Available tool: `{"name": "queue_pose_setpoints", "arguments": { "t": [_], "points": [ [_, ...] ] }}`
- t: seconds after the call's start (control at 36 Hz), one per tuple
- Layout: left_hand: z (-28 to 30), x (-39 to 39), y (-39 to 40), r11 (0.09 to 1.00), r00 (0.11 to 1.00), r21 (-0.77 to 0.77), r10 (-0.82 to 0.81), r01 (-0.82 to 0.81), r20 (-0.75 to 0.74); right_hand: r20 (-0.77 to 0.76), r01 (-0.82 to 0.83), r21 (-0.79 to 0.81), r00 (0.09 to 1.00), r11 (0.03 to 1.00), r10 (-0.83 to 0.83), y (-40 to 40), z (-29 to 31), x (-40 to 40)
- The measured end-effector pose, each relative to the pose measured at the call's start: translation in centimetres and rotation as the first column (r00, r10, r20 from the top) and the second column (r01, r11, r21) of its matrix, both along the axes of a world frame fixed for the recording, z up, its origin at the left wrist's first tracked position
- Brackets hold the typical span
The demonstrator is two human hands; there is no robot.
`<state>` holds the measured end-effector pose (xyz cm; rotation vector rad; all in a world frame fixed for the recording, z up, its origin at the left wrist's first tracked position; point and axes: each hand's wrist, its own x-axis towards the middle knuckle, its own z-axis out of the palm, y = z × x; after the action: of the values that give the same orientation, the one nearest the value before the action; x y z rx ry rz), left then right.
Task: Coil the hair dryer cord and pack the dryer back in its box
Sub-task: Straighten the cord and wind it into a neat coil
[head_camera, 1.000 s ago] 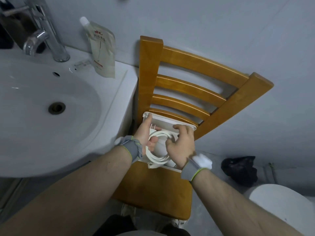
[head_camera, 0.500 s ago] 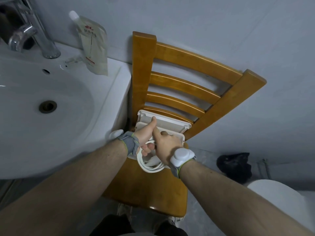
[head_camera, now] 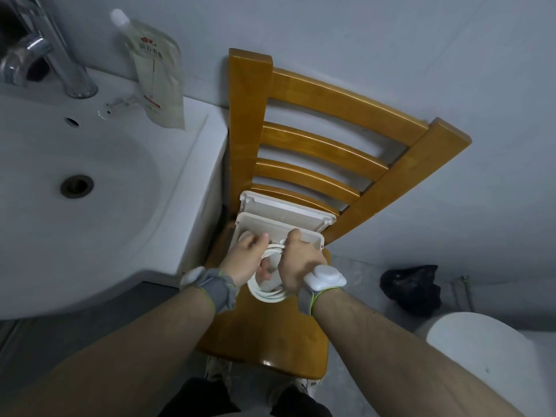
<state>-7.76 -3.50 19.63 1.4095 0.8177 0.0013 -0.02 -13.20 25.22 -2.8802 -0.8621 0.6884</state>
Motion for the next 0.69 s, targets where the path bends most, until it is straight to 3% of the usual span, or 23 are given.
{"name": "queue_pose_setpoints", "arguments": {
  "t": [0.06, 0.11, 0.22, 0.31, 0.39, 0.47, 0.58, 0.69],
  "points": [
    [-0.4, 0.1, -0.6, 0.990, 0.989, 0.016, 0.143, -0.142, -0.043, -0.045, 0.040, -0.005, 0.998, 0.999, -0.040, 0.2, -0.1, -0.3],
    [-0.4, 0.3, -0.7, 0.987, 0.987, 0.051, 0.154, -0.152, -0.037, -0.010, 0.018, -0.053, 1.000, 0.998, -0.018, 0.3, 0.0, -0.4],
    [0.3, 0.9, 0.4, 0.992, 0.996, 0.092, -0.083, 0.085, -0.030, 0.254, -0.205, -0.192, 0.934, 0.960, 0.250, 0.4, -0.1, 0.7],
    [0.4, 1.2, 0.8, 0.979, 0.981, 0.077, -0.192, 0.191, 0.009, 0.141, -0.332, -0.143, 0.926, 0.932, 0.351, 1.3, -0.6, 1.4],
    [0.5, 0.7, 0.7, 0.986, 0.983, 0.022, -0.169, 0.168, 0.078, 0.118, -0.303, -0.185, 0.937, 0.935, 0.328, 1.9, -0.8, 1.6],
    [0.0, 0.0, 0.7, 0.974, 0.984, 0.194, -0.137, 0.113, 0.115, 0.124, -0.176, -0.210, 0.971, 0.962, 0.205, 2.3, -0.9, 0.9],
    [-1.2, -0.9, 0.4, 0.983, 0.982, 0.176, 0.013, -0.047, 0.186, -0.070, 0.116, -0.172, 0.989, 0.978, -0.130, 2.6, -1.0, 1.1],
    [-2.7, -1.3, -0.1, 0.984, 0.991, 0.151, 0.073, -0.090, 0.113, -0.405, 0.066, -0.062, 0.910, 0.996, -0.086, 1.5, -1.2, 1.2]
  ]
}}
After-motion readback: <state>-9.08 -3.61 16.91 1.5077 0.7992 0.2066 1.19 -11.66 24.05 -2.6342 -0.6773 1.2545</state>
